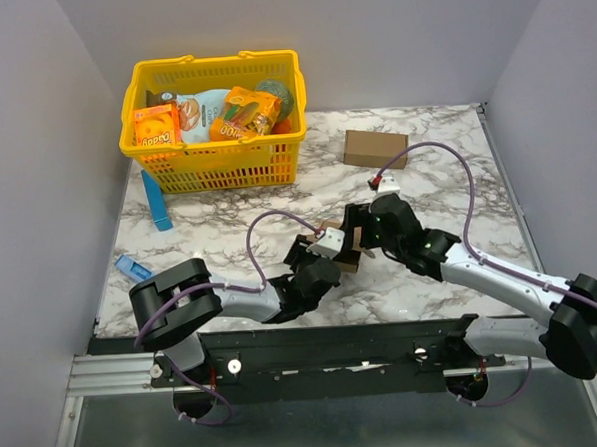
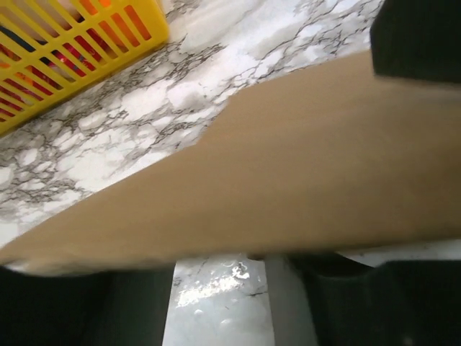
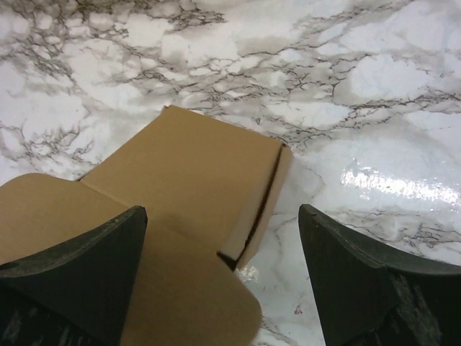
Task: Fold the paper box
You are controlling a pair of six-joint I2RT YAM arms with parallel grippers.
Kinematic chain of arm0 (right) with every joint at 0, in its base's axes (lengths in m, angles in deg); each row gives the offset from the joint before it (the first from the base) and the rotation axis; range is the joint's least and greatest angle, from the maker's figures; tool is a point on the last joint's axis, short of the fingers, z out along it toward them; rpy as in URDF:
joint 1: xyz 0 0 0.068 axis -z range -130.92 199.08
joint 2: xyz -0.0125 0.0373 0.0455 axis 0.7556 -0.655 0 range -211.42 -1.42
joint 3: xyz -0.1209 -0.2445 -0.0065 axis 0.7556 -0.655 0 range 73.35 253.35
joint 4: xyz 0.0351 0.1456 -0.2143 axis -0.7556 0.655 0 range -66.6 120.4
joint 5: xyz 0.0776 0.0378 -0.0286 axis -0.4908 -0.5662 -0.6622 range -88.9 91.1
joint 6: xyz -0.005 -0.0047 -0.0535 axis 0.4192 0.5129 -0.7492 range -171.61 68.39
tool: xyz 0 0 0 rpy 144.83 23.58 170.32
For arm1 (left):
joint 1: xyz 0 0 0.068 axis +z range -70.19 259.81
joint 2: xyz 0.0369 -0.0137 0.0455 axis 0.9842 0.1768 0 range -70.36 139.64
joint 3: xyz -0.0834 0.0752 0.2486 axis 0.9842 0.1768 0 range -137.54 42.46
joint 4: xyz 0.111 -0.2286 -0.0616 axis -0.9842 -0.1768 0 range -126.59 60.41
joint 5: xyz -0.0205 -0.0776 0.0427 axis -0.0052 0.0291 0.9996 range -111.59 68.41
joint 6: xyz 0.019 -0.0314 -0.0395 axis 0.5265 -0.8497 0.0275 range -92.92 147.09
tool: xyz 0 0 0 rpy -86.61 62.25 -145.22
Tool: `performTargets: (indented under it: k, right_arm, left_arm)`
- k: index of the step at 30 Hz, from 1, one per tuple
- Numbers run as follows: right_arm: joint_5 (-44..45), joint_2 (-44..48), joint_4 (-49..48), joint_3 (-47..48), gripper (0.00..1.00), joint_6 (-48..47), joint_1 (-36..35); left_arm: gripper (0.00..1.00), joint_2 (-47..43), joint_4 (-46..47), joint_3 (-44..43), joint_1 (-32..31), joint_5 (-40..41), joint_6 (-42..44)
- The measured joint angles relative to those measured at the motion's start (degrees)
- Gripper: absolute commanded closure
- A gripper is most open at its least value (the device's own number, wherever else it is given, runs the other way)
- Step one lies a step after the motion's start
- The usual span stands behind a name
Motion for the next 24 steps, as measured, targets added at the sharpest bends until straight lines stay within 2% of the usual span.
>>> performTargets:
  k: [7,20,24]
  right_arm:
    - [0.3,-4.6,-2.2,-1.3,0.07,0.0,0.2]
    - [1.1,-7.5,-6.3,-3.3,0.08,0.3,0.2]
    - [1.7,-7.5,-8.9,-5.6,0.1,0.9,0.2]
  left_arm:
    - [0.03,-4.2,-3.6,0.8,0.0,-3.1,1.2]
    - [0.01,-17.2,-11.0,6.1,-0.1,-13.8,0.6]
    - [0.01,-22.9,-15.1,7.9,-0.1,-19.6,-0.7]
